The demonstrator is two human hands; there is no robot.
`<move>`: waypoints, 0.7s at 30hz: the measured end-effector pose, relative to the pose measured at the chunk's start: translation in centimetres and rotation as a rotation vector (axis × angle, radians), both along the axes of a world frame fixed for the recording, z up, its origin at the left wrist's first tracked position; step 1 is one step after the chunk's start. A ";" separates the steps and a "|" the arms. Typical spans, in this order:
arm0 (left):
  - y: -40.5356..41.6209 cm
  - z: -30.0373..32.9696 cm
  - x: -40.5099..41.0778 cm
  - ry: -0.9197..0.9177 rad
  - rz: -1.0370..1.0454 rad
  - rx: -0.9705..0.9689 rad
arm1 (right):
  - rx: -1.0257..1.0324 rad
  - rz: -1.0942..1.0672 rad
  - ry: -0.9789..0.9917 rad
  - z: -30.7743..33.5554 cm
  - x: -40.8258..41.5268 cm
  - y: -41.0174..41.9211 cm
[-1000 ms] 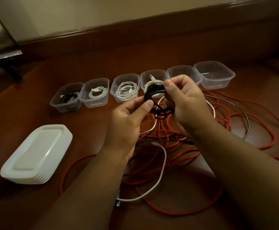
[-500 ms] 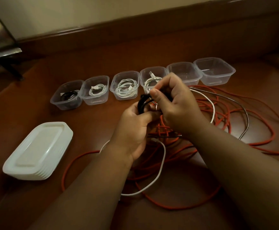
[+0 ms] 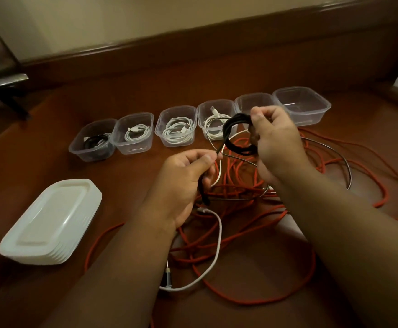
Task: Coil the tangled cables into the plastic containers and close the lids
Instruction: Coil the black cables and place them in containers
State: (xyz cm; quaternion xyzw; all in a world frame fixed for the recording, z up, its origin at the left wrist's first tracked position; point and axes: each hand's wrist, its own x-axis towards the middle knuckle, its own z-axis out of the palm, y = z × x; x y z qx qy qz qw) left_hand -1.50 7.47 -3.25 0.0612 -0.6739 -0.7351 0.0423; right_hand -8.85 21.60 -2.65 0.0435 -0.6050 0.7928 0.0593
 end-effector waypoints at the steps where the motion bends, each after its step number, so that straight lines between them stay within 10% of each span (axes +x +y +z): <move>1: 0.1 0.2 0.2 0.002 -0.019 -0.015 | -0.121 0.029 -0.084 0.2 0.1 -0.1; 7: -0.3 0.2 0.3 0.259 0.162 -0.493 | -0.486 0.355 -0.348 0.3 0.6 -0.5; 18: -0.3 0.0 0.8 0.658 0.374 -0.595 | -0.604 0.588 -0.229 1.5 2.5 -0.7; 21: 0.1 0.3 0.8 0.527 0.343 -0.374 | -0.621 0.623 -0.228 1.2 2.4 -0.8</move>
